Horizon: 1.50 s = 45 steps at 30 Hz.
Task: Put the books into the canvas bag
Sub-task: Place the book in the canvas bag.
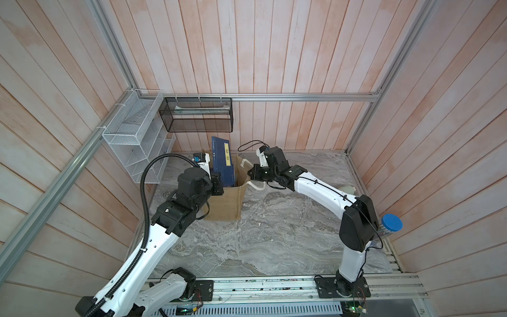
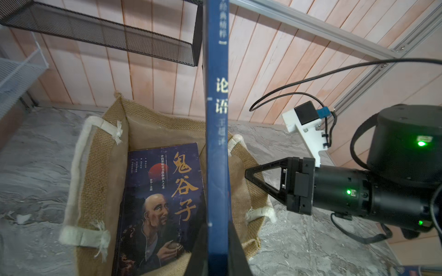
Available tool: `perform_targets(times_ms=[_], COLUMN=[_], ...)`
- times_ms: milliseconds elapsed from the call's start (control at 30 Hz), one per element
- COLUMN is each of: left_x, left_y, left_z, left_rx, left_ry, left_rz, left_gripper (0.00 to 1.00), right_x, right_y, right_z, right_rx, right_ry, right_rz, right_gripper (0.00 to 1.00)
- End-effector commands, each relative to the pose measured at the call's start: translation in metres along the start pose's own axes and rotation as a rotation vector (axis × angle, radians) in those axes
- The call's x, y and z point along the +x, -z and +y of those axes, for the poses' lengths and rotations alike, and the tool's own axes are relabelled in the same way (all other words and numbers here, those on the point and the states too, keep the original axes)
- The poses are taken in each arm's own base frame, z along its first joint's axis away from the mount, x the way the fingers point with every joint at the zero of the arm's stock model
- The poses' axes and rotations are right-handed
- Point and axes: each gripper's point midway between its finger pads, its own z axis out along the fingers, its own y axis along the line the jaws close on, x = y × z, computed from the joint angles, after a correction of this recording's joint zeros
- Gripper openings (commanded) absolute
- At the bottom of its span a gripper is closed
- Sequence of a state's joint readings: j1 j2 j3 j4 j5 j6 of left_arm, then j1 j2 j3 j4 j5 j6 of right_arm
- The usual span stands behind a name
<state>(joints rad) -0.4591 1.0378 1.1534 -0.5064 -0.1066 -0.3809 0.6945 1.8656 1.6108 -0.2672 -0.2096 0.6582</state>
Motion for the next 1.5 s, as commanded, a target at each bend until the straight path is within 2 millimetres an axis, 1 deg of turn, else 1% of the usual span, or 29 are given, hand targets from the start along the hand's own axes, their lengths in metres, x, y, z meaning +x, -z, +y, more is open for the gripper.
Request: perform_targets(times_ms=[0,167,367,433,533,667,800,933,1067,1200,1333,1467], left_x=[-0.004,0.01,0.031,0.039,0.051,0.06,0.066,0.071,0.074,0.071,0.056,0.04], left_y=[-0.009,-0.022,-0.03,-0.032,-0.035,-0.036,-0.042,-0.053,-0.064,-0.068,-0.063,-0.055], left_z=[-0.022,-0.018,-0.017,-0.016,-0.014,-0.008,0.003,0.01,0.017,0.023,0.024,0.025], left_rx=[0.158,0.215,0.26,0.275,0.303,0.32,0.314,0.306,0.275,0.239,0.215,0.191], left_ry=[0.072,0.142,0.181,0.189,0.2,0.204,0.226,0.246,0.268,0.267,0.237,0.201], left_rz=[-0.001,0.054,0.119,0.147,0.189,0.234,0.297,0.353,0.381,0.384,0.354,0.328], left_gripper=[0.0,0.0,0.0,0.0,0.0,0.0,0.0,0.0,0.0,0.12,0.26,0.34], right_x=[-0.045,-0.049,-0.051,-0.052,-0.05,-0.046,-0.04,-0.036,-0.035,-0.037,-0.04,-0.04], right_y=[0.038,0.048,0.063,0.065,0.062,0.053,0.045,0.041,0.041,0.047,0.055,0.065], right_z=[0.014,0.012,-0.001,-0.001,0.005,0.015,0.025,0.032,0.032,0.031,0.028,0.023], right_rx=[-0.018,0.011,0.041,0.035,0.003,-0.056,-0.103,-0.123,-0.116,-0.101,-0.073,-0.051], right_ry=[0.025,0.044,0.028,0.021,0.022,0.033,0.047,0.06,0.065,0.078,0.09,0.089], right_rz=[-0.168,-0.19,-0.236,-0.242,-0.227,-0.19,-0.165,-0.153,-0.153,-0.162,-0.18,-0.198], right_gripper=[0.0,0.0,0.0,0.0,0.0,0.0,0.05,0.09,0.14,0.2,0.25,0.3])
